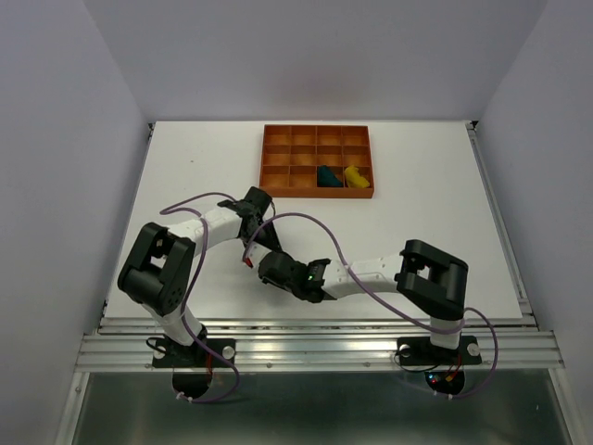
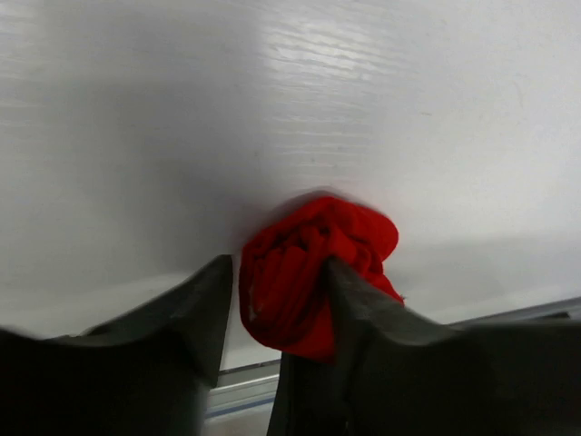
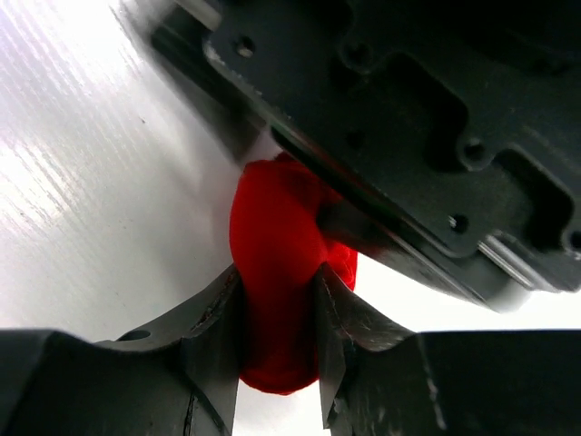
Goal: Roll the socks
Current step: Place the rolled socks into the container
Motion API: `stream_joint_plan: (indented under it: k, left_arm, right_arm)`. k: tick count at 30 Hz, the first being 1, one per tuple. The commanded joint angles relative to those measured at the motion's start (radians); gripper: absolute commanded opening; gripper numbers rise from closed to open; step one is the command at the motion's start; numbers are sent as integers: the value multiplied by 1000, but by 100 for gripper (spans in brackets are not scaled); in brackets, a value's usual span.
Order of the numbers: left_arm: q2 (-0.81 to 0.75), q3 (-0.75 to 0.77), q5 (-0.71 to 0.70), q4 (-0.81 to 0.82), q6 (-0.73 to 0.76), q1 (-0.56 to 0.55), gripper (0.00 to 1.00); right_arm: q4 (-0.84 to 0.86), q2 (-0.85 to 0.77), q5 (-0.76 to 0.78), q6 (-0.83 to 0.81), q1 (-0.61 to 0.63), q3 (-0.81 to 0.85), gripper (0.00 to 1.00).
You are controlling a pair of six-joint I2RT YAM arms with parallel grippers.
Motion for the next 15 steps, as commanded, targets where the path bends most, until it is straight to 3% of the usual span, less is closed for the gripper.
stream_joint_plan:
  k: [1,4,15]
  left_arm:
    - [-50,32,-71,-97,31,-5,75]
    - [-51,50,-103,-97,27,0,87]
    - [-18,271,-140,-23,47,104,88]
  right_arm:
    - [5,4,-41,57,-13,-14,4]
    - [37,-42,-68,86,-32,-43,1]
    - [75,-248,-54,170,-64,-146,1]
